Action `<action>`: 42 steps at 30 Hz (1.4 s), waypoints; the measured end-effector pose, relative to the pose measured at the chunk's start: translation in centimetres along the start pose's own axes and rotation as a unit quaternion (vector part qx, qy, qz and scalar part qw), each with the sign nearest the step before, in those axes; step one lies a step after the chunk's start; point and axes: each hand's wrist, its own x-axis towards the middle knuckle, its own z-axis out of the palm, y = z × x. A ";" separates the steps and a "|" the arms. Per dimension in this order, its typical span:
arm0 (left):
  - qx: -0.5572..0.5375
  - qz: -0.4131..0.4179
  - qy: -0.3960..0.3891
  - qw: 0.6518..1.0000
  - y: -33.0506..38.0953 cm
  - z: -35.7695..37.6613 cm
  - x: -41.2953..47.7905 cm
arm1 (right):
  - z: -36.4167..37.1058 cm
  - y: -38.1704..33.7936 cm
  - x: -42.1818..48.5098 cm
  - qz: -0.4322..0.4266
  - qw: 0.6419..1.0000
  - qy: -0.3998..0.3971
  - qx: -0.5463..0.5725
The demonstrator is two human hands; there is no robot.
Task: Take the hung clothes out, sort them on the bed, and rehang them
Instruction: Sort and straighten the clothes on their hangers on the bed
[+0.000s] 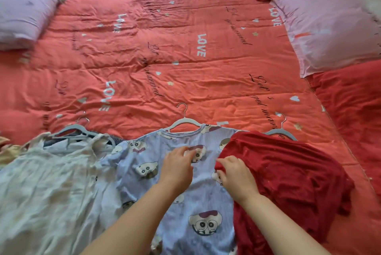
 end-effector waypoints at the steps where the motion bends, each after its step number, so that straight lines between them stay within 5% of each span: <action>1: 0.009 -0.007 0.001 1.000 -1.7 -0.7 -0.7 | 0.5 -1.7 0.1 -0.009 1.000 -0.003 -0.005; 20: 0.008 -0.088 0.002 0.996 -35.9 -7.8 -16.5 | 17.3 -33.9 0.4 -0.084 0.990 -0.091 -0.066; 33: -0.040 -0.161 0.032 0.986 -46.8 -4.4 -11.5 | 25.1 -40.7 15.3 -0.138 0.979 -0.106 -0.101; 42: -0.062 -0.200 0.044 0.977 -50.6 -0.5 -8.3 | 29.9 -41.3 25.4 -0.093 0.980 -0.079 -0.156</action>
